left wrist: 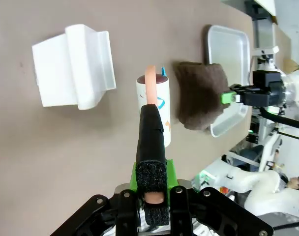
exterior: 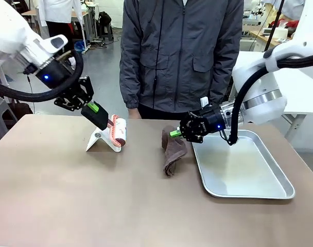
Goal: Clean the surface of the table.
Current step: Return the Lint Roller and towel to their original positions.
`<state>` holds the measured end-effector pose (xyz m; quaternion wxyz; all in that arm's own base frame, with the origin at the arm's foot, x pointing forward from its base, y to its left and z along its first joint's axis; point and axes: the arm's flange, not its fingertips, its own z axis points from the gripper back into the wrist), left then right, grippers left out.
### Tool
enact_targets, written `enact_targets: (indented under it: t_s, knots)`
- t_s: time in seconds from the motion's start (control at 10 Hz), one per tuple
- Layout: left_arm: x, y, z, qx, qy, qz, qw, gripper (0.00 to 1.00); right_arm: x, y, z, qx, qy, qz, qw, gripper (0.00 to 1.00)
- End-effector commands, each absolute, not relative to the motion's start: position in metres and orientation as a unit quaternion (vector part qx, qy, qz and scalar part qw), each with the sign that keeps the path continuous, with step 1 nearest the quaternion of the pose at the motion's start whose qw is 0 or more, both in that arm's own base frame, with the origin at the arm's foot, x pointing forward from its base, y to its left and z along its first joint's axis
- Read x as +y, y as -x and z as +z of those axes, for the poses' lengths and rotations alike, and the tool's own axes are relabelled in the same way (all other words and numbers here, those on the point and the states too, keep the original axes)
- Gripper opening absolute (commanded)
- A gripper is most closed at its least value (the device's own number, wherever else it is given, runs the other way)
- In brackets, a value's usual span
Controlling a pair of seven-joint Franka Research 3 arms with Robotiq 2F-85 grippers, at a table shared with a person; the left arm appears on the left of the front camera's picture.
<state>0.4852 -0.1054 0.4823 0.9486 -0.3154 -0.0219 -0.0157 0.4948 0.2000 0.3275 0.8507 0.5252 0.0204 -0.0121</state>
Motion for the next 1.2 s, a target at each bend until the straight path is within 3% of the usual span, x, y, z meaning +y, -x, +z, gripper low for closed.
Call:
enact_targets:
  t_s: [0.0, 0.8, 1.1]
  knots:
    - [-0.118, -0.500, 0.485, -0.018, 0.298, -0.030, 0.954, 0.22, 0.196, -0.494, 0.329, 0.016, -0.510, -0.037, 0.859, 0.06]
    - [-0.114, -0.491, 0.478, -0.020, 0.306, -0.027, 0.952, 0.22, 0.197, -0.496, 0.326, 0.017, -0.521, -0.017, 0.853, 0.06]
    - [-0.122, -0.522, 0.465, -0.022, 0.281, -0.035, 0.959, 0.22, 0.220, -0.500, 0.322, 0.027, -0.474, -0.016, 0.880, 0.06]
